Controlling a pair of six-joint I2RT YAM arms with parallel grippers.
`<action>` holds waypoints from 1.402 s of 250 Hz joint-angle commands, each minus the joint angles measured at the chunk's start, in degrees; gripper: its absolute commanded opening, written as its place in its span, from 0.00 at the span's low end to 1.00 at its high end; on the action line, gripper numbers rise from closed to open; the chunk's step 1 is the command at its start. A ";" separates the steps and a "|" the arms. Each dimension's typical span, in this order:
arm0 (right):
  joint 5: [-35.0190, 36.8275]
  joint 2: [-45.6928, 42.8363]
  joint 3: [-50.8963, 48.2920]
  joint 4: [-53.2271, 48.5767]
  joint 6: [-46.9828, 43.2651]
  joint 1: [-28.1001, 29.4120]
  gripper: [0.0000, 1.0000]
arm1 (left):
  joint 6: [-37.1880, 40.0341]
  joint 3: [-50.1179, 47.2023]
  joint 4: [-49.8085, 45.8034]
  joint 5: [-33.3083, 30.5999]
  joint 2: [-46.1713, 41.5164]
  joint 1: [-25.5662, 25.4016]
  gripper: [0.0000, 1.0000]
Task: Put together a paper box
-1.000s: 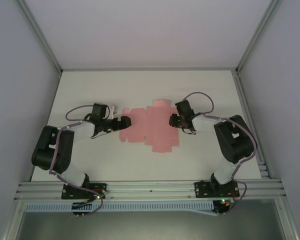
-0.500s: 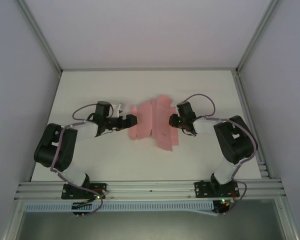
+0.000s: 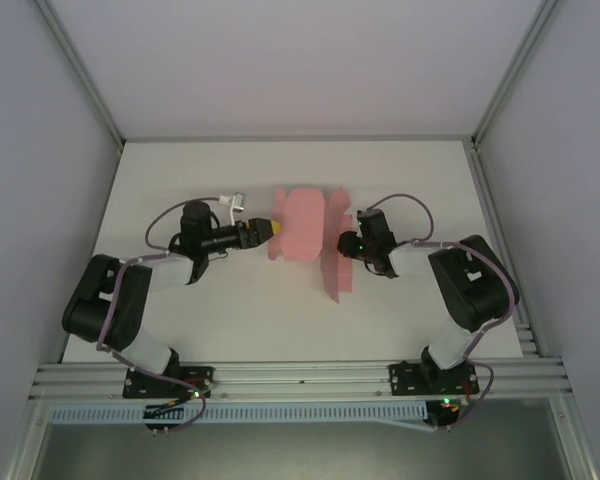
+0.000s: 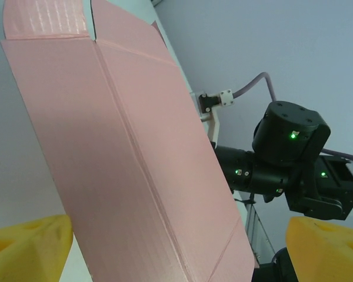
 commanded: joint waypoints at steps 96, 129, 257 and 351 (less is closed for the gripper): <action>-4.22 -0.39 -4.19 -1.75 0.41 0.33 0.29 | -8.01 10.24 15.69 4.13 16.21 -6.74 0.84; -4.35 -0.50 -4.31 -1.27 0.08 0.28 0.29 | 2.34 14.80 -1.88 -0.13 15.37 -8.83 0.84; -2.08 -1.17 -4.42 -3.36 -0.41 0.18 0.32 | 15.56 19.73 -25.23 -10.11 7.18 -11.35 0.73; 0.46 -3.20 -4.04 -7.22 -1.95 0.17 0.32 | 20.97 20.52 -38.68 -17.19 -0.89 -9.43 0.56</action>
